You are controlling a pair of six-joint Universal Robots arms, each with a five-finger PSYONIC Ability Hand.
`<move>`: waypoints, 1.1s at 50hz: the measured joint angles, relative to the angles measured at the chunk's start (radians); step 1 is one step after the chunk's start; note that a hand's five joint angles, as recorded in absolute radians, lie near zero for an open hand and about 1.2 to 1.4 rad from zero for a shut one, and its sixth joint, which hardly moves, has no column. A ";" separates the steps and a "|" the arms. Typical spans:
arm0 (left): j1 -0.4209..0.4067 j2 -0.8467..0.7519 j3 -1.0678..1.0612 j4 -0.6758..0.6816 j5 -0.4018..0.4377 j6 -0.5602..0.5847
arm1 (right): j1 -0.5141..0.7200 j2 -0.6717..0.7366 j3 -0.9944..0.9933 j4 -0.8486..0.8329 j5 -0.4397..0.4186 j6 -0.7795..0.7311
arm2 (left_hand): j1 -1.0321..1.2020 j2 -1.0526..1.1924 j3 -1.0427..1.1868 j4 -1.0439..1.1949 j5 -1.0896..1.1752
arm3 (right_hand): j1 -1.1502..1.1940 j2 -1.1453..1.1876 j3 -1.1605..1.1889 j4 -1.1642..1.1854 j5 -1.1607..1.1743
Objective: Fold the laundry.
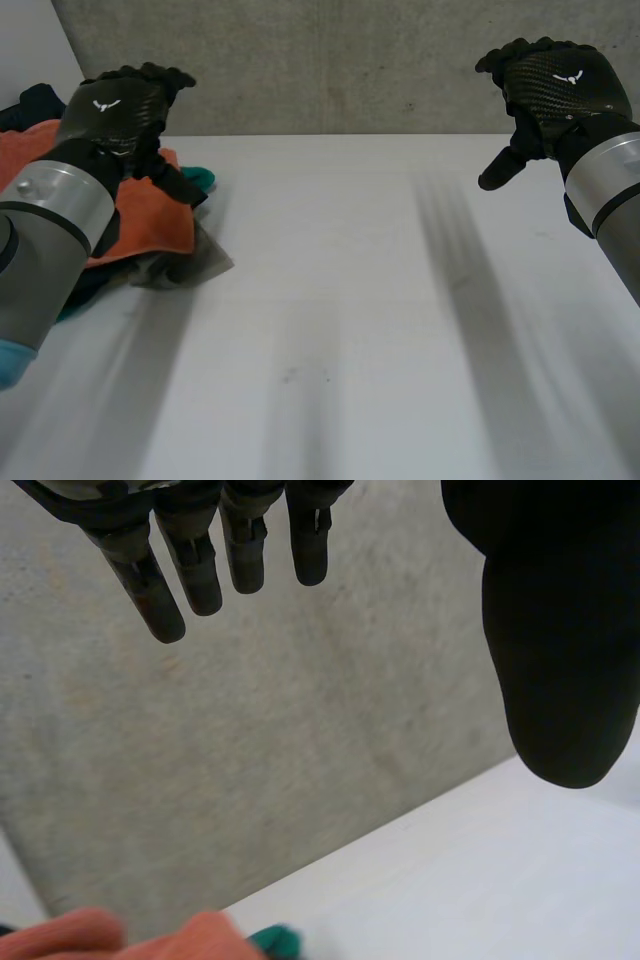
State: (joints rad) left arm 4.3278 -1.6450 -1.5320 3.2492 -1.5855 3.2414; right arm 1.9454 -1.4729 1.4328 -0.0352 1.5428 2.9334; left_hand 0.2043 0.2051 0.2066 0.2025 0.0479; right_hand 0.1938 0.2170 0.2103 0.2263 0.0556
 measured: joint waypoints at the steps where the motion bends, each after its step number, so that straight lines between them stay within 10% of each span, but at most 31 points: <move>1: 0.000 0.000 0.000 0.000 0.000 0.000 | 0.000 0.000 0.000 0.000 0.000 0.000 | 0.000 0.000 0.000 0.000 0.000 | 0.000 0.000 0.000 0.000 0.000; 17: 0.331 -0.365 0.064 0.189 0.034 0.609 | 0.003 0.006 0.003 0.003 -0.008 -0.001 | 0.011 0.012 0.011 0.012 0.009 | 0.000 0.000 0.000 0.000 0.000; 25: 0.358 -0.450 0.106 0.219 0.090 0.611 | 0.010 0.012 0.005 0.002 -0.007 -0.002 | 0.891 0.857 0.851 0.851 0.820 | 0.000 0.000 0.000 0.000 0.000; 30: 0.343 -0.449 0.131 0.228 0.092 0.602 | 0.009 0.014 0.006 0.002 -0.007 -0.002 | 0.949 0.980 0.972 0.986 0.922 | 0.000 0.000 0.000 0.000 0.000; 48: 0.120 -0.247 0.191 0.219 0.092 0.320 | -0.005 0.002 -0.003 0.000 -0.009 -0.002 | 0.949 0.989 0.981 0.993 0.922 | 0.000 0.000 0.000 0.000 0.000; 51: 0.115 -0.268 0.187 0.204 0.089 0.367 | -0.006 0.000 -0.004 0.000 -0.009 -0.002 | 0.375 0.421 0.426 0.424 0.398 | 0.000 0.000 0.000 0.000 0.000; 55: 0.184 -0.339 0.181 0.171 0.087 0.512 | -0.006 0.000 -0.003 0.000 -0.009 -0.002 | 0.272 0.277 0.279 0.272 0.250 | 0.000 0.000 0.000 0.000 0.000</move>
State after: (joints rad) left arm 4.5121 -1.9838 -1.3512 3.4201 -1.4986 3.7531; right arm 1.9391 -1.4728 1.4301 -0.0350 1.5338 2.9314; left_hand 0.4760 0.4819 0.4860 0.4747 0.2979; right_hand 0.1938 0.2170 0.2104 0.2263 0.0556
